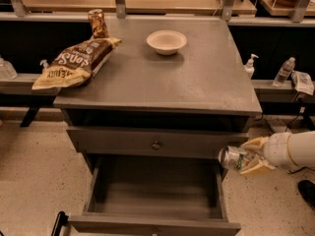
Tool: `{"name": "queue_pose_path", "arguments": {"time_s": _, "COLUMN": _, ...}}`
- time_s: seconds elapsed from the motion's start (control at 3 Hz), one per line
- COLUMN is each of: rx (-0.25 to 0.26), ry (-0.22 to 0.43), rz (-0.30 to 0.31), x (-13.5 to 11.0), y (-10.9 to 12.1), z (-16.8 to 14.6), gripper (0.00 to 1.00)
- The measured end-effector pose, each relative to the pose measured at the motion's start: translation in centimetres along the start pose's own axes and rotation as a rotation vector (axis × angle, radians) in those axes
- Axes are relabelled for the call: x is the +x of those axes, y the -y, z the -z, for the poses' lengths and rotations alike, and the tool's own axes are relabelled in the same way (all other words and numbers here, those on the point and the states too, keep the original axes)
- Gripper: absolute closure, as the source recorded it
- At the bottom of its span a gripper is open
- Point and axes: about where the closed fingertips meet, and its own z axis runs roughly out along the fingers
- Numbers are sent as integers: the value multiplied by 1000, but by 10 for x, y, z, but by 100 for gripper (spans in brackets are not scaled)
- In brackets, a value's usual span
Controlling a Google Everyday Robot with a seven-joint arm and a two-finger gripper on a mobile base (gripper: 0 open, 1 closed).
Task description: Pick 7up can from middle drawer and place on counter
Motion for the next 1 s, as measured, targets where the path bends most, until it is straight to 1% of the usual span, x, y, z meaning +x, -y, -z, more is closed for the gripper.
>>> {"name": "queue_pose_path", "arguments": {"time_s": 0.33, "rx": 37, "ry": 22, "rz": 94, "x": -30, "y": 31, "z": 54, "gripper": 100}}
{"name": "queue_pose_path", "arguments": {"time_s": 0.67, "rx": 50, "ry": 39, "rz": 198, "x": -65, "y": 58, "z": 107, "gripper": 100}}
{"name": "queue_pose_path", "arguments": {"time_s": 1.0, "rx": 44, "ry": 37, "rz": 274, "x": -92, "y": 68, "z": 146, "gripper": 100}}
